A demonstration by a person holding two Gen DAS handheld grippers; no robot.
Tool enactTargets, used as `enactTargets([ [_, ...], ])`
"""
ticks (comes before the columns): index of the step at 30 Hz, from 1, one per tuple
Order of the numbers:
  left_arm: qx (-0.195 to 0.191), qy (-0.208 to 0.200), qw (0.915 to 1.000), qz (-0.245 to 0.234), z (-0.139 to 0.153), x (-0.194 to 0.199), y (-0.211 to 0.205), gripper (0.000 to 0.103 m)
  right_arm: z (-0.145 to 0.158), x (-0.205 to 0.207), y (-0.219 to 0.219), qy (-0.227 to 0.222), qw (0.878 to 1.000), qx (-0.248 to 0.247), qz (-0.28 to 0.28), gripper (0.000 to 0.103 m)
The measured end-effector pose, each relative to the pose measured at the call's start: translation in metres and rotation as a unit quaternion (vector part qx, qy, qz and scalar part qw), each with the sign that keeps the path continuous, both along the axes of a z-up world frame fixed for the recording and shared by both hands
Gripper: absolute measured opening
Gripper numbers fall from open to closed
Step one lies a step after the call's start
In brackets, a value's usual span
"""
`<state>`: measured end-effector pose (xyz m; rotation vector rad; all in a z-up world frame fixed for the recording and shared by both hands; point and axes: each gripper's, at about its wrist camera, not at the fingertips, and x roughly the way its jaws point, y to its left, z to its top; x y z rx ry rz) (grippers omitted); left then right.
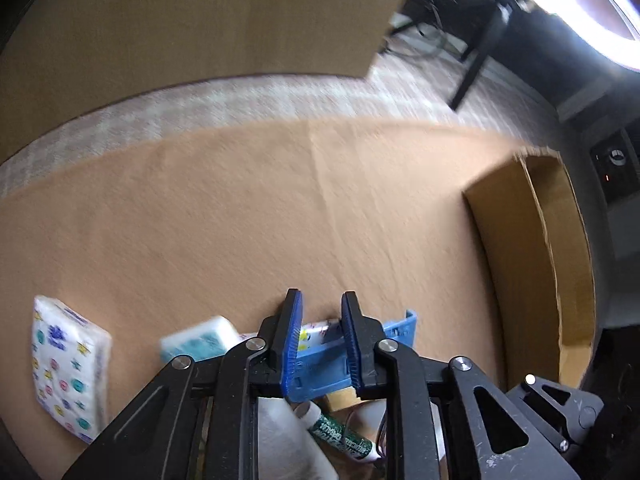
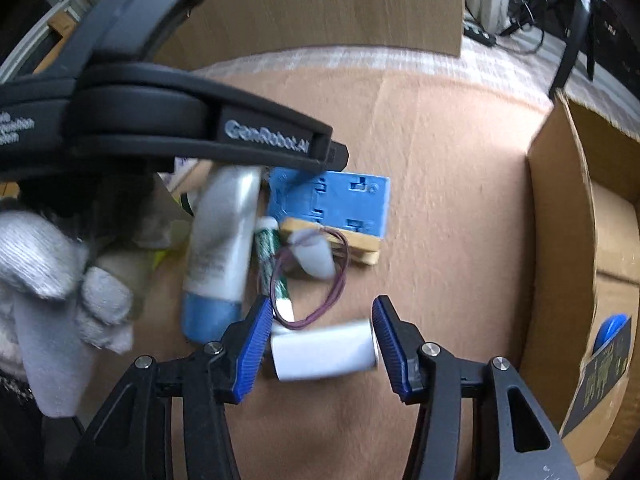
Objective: Organize objects
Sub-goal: 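Grasp the white charger adapter with the right tool while the left tool reaches the blue stand, then grasp and lift the blue phone stand with the left tool while the right tool holds the charger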
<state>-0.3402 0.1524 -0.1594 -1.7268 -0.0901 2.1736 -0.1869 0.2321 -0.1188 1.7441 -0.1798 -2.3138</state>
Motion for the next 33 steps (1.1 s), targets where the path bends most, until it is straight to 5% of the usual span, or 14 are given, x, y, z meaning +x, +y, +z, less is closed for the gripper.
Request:
enactTargets([
  [18, -0.019, 0.014, 0.9956, -0.091, -0.001, 0.109, 0.022, 0.018, -0.007, 0.116, 0.021, 0.012, 1.0, 0.005, -0.014, 0.045],
  [28, -0.015, 0.021, 0.9972, -0.07, 0.001, 0.169, -0.014, 0.017, -0.006, 0.157, 0.046, 0.016, 0.999, 0.016, -0.038, 0.045],
  [33, -0.052, 0.038, 0.9969, -0.045, 0.004, 0.181, -0.036, 0.017, 0.002, 0.165, 0.05, 0.027, 0.998, 0.021, -0.047, 0.045],
])
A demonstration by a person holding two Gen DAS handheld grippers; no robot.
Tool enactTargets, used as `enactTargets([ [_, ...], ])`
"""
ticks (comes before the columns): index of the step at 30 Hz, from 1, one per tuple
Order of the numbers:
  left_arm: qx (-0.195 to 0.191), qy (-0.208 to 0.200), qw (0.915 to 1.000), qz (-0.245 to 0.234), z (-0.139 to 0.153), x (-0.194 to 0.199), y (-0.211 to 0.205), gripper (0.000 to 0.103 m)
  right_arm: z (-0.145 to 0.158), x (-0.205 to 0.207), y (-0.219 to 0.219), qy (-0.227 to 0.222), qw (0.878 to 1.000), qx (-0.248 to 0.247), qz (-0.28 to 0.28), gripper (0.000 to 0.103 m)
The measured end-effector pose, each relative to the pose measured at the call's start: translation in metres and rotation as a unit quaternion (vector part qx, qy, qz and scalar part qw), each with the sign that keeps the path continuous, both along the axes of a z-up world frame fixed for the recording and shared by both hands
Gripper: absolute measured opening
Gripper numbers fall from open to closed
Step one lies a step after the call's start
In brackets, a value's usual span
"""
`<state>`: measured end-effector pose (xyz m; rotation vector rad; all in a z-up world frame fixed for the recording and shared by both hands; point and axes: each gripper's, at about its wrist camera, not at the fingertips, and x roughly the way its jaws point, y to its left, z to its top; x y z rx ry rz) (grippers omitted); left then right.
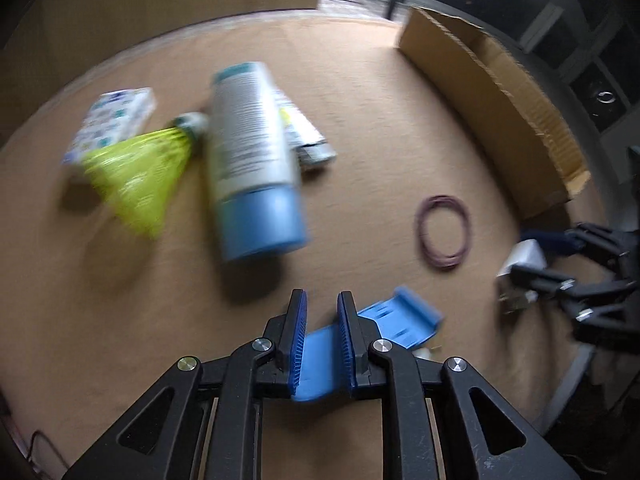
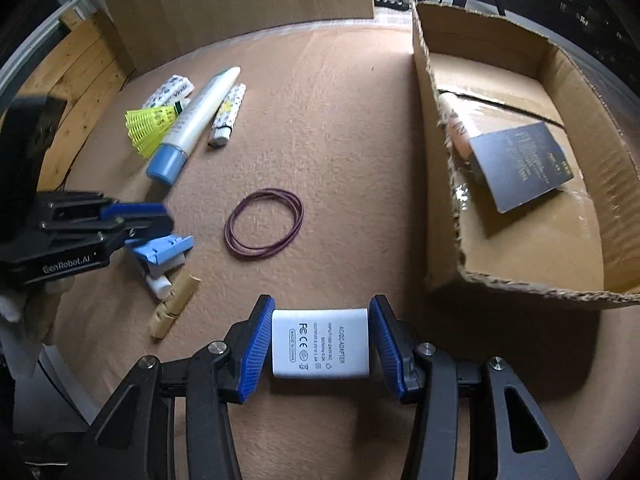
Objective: Organize objects
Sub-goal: 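Grasp and lift the blue phone stand with the left tool while the right tool holds the charger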
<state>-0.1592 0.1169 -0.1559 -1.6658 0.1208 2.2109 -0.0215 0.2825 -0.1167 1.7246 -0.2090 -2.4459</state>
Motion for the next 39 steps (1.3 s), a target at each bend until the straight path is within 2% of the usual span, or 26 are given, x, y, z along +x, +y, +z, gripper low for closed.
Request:
enactTargets([
  [2, -0.01, 0.008, 0.9998, 0.015, 0.0, 0.001, -0.011, 0.016, 0.007, 0.007, -0.002, 0.011, 1.0, -0.005, 0.0, 0.045],
  [6, -0.012, 0.016, 0.9987, 0.047, 0.004, 0.002, -0.03, 0.016, 0.009, -0.006, -0.004, 0.024, 1.0, -0.004, 0.006, 0.046],
  [9, 0.021, 0.02, 0.9975, 0.065, 0.018, 0.009, -0.044, 0.016, 0.016, -0.01, -0.004, 0.032, 0.999, -0.008, 0.006, 0.047],
  [12, 0.044, 0.037, 0.9976, 0.039, 0.04, 0.03, -0.041, 0.016, 0.027, -0.012, -0.005, 0.041, 0.999, -0.013, 0.004, 0.047],
  [15, 0.048, 0.036, 0.9982, 0.003, 0.049, 0.052, -0.022, 0.016, 0.029, -0.008, -0.008, 0.045, 0.999, -0.018, 0.001, 0.047],
  [18, 0.03, 0.032, 0.9987, -0.027, 0.043, 0.055, 0.007, 0.016, 0.036, 0.001, -0.004, 0.047, 0.999, -0.024, -0.001, 0.047],
  [19, 0.02, 0.032, 0.9987, -0.035, 0.041, 0.062, 0.004, 0.016, 0.036, 0.001, -0.006, 0.047, 0.999, -0.024, -0.001, 0.047],
  [22, 0.007, 0.023, 0.9987, -0.045, 0.023, 0.053, 0.019, 0.016, 0.038, 0.005, -0.009, 0.049, 0.998, -0.027, -0.002, 0.047],
  [27, -0.021, 0.025, 0.9988, -0.035, 0.013, 0.04, 0.016, 0.016, 0.04, 0.01, -0.01, 0.052, 0.998, -0.029, -0.006, 0.047],
  [28, -0.016, 0.025, 0.9989, -0.037, 0.011, 0.037, 0.015, 0.016, 0.04, 0.011, -0.011, 0.051, 0.998, -0.029, -0.007, 0.047],
  [32, -0.034, 0.042, 0.9981, -0.03, 0.013, 0.031, 0.009, 0.016, 0.039, 0.013, -0.012, 0.05, 0.998, -0.032, -0.007, 0.047],
  [37, -0.011, 0.029, 0.9986, -0.044, 0.024, 0.041, 0.001, 0.016, 0.039, 0.014, -0.013, 0.05, 0.998, -0.035, -0.007, 0.047],
  [38, -0.006, 0.023, 0.9985, -0.05, 0.025, 0.043, 0.002, 0.018, 0.039, 0.014, -0.013, 0.05, 0.998, -0.036, -0.007, 0.047],
  [39, -0.004, 0.018, 0.9983, -0.054, 0.027, 0.048, 0.004, 0.025, 0.038, 0.013, -0.014, 0.049, 0.998, -0.035, -0.006, 0.047],
])
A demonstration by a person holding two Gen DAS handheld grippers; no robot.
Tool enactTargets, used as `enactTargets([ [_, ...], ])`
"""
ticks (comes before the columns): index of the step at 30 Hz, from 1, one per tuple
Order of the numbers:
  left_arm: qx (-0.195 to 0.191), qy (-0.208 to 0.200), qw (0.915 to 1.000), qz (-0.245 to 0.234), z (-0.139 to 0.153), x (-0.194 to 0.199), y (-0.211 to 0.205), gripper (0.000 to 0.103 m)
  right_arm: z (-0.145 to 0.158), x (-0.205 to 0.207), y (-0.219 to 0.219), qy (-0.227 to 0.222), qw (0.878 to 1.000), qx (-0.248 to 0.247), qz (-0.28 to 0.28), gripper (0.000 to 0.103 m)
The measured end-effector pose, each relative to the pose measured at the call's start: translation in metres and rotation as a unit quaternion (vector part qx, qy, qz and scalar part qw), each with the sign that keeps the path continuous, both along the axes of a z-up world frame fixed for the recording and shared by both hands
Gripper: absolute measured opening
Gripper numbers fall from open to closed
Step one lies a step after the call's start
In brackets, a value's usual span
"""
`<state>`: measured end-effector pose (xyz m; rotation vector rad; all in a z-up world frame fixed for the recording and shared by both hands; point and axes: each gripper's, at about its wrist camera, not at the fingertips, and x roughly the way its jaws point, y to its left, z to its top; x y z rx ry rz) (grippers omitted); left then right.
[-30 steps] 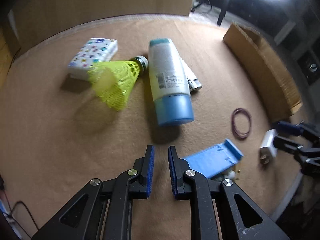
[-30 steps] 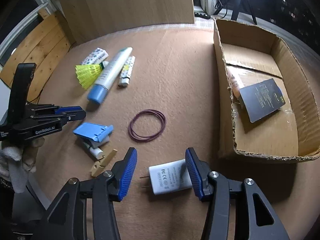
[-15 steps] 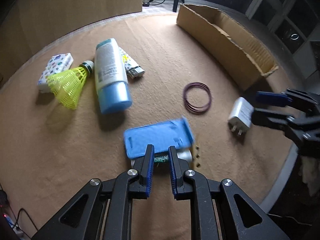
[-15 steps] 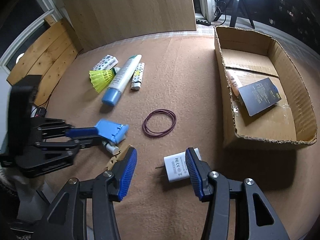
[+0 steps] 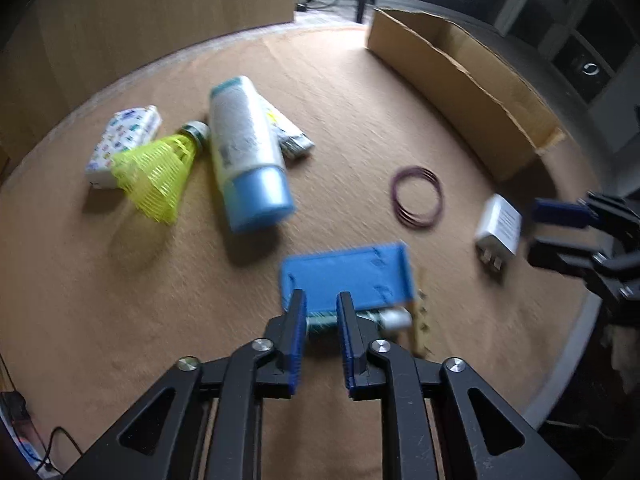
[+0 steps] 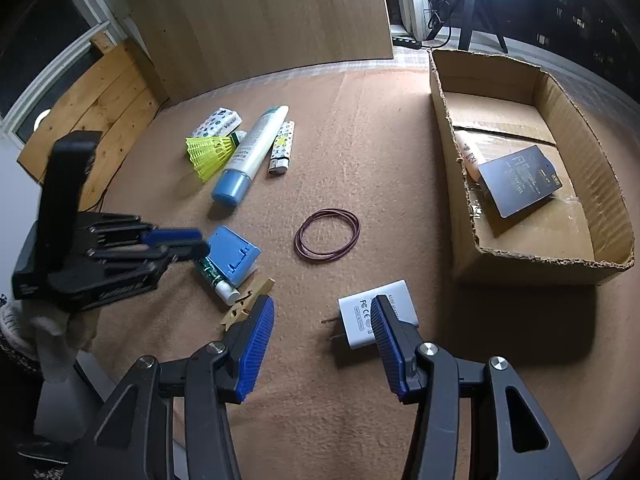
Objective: Organize objects
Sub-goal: 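Grasp and lift the blue phone stand with the left tool while the right tool holds the charger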
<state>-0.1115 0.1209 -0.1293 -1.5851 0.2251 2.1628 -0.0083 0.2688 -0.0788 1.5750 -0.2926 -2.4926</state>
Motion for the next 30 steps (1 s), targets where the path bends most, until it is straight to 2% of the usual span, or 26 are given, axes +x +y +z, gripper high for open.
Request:
enactTargets([
  [1, 0.0, -0.001, 1.0, -0.004, 0.002, 0.004, 0.003, 0.031, -0.001, 0.0, 0.0, -0.001, 1.0, -0.001, 0.0, 0.047],
  [3, 0.002, 0.002, 1.0, -0.008, 0.005, 0.01, 0.011, 0.065, -0.003, -0.002, -0.001, -0.002, 1.0, -0.004, 0.001, 0.047],
  [5, 0.01, 0.009, 0.9998, -0.015, 0.006, 0.014, 0.021, 0.07, -0.003, -0.003, -0.001, -0.003, 1.0, -0.005, 0.001, 0.047],
  [9, -0.021, 0.024, 0.9991, -0.029, 0.001, 0.013, 0.045, 0.07, -0.003, -0.003, -0.002, -0.004, 1.0, -0.004, 0.001, 0.047],
  [14, -0.042, 0.027, 0.9985, -0.02, -0.01, 0.008, 0.047, 0.069, -0.003, -0.002, 0.001, -0.004, 1.0, -0.004, -0.003, 0.047],
  [22, -0.047, 0.033, 0.9983, 0.009, -0.011, -0.006, 0.019, 0.062, -0.005, -0.002, 0.001, -0.007, 1.0, -0.007, -0.004, 0.047],
  [25, -0.035, 0.029, 0.9987, 0.023, -0.011, -0.012, 0.008, 0.062, -0.006, -0.003, -0.002, -0.007, 1.0, -0.007, 0.0, 0.047],
  [30, -0.025, 0.024, 0.9979, 0.055, -0.01, -0.022, -0.014, 0.051, -0.007, -0.004, -0.007, -0.009, 1.0, -0.009, 0.007, 0.047],
])
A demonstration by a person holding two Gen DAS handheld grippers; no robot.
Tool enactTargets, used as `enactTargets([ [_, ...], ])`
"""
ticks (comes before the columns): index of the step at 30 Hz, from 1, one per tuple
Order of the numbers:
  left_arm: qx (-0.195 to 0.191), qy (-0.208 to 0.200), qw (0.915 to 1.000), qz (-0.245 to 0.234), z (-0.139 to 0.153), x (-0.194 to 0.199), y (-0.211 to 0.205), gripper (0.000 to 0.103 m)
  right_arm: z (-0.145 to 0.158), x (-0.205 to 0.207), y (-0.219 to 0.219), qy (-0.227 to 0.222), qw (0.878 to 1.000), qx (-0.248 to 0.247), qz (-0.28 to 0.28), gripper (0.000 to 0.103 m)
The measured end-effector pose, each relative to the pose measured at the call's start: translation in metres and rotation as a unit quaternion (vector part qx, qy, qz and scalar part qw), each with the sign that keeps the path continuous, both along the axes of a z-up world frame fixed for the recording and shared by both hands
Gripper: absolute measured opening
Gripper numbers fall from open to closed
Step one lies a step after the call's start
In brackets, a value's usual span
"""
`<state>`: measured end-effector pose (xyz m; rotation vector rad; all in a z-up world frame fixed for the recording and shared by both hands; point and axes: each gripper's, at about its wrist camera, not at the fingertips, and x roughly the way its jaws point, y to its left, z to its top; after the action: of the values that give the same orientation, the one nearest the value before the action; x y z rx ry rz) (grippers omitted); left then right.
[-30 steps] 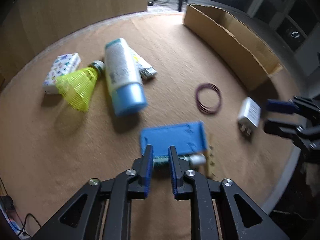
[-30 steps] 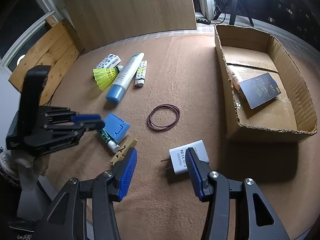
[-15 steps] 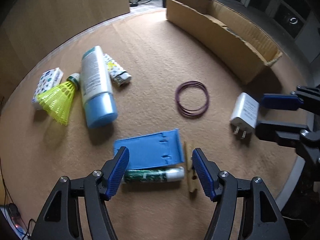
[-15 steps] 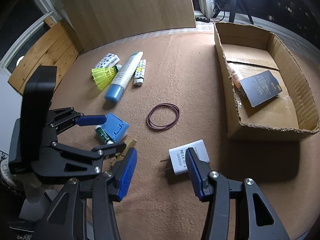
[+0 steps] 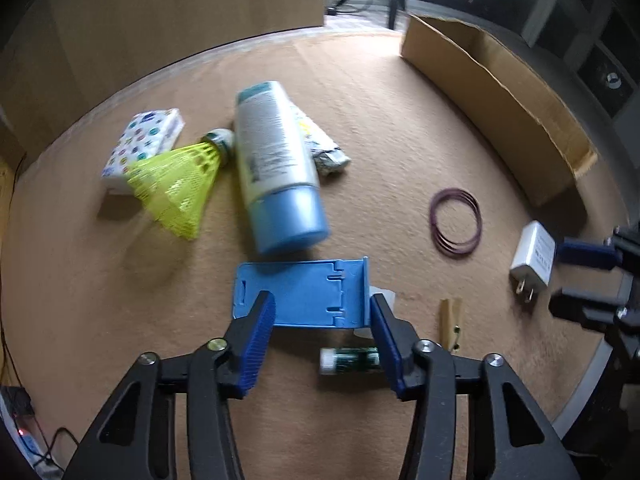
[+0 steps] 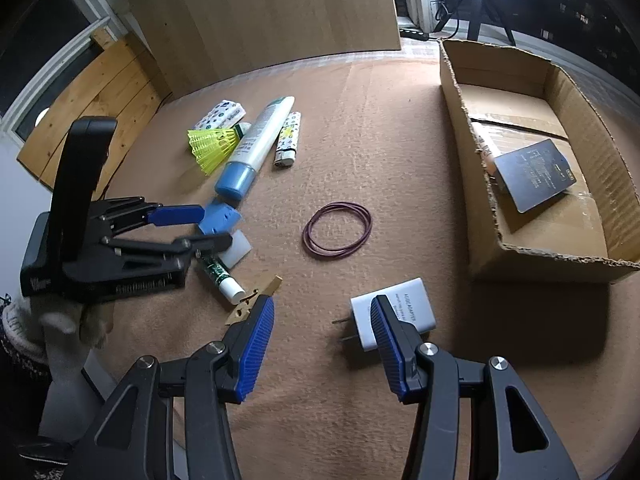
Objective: Organize objects
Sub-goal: 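Grasp and lift the blue phone stand with the left tool while the right tool holds the charger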
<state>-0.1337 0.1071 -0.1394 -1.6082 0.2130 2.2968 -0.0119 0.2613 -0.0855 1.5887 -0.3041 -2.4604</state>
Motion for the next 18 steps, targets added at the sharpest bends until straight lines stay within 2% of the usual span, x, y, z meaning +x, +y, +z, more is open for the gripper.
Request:
enactTargets([
  [12, -0.041, 0.002, 0.9978, 0.051, -0.011, -0.015, -0.042, 0.051, 0.0, 0.0, -0.004, 0.0, 1.0, -0.003, 0.009, 0.047],
  [15, -0.025, 0.011, 0.9981, 0.055, -0.001, -0.004, -0.05, 0.051, -0.001, 0.0, -0.007, -0.002, 1.0, -0.007, 0.012, 0.047],
  [18, -0.003, 0.026, 0.9991, 0.033, 0.013, 0.012, -0.046, 0.051, -0.004, 0.0, -0.009, -0.005, 1.0, -0.012, 0.013, 0.047],
])
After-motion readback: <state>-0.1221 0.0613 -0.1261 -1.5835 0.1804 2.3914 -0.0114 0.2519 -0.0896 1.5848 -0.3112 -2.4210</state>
